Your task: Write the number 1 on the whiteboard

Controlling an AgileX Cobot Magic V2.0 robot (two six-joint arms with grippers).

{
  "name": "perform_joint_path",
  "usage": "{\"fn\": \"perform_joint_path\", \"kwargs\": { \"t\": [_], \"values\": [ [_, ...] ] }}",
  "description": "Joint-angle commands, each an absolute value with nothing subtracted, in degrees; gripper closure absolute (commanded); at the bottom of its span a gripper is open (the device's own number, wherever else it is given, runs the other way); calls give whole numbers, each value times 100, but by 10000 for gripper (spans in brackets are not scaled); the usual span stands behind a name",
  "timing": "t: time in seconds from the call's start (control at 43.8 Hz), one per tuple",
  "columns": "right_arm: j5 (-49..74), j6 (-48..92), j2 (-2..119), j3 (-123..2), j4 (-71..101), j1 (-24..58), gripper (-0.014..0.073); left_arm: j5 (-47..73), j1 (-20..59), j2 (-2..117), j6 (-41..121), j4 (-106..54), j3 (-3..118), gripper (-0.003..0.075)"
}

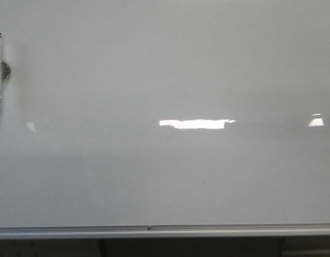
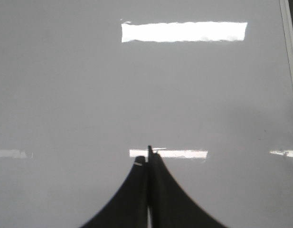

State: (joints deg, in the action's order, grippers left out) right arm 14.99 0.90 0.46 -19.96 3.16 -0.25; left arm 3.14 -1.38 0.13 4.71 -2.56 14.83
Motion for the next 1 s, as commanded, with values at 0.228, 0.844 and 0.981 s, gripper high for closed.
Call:
{"fn": "perform_joint_path", "kwargs": {
  "t": [0.228, 0.844, 0.981],
  "values": [
    [2921, 117, 1475, -3826, 346, -52, 655, 2076, -100, 1323, 436, -290, 3716, 741],
    [3717, 117, 3004, -3829, 346, -52, 655, 3459, -100, 2712, 436, -312, 4035, 741],
    [3711, 117, 3072, -3782, 346, -52, 609, 3592, -100, 2895, 436, -312, 4025, 738]
  ]
}}
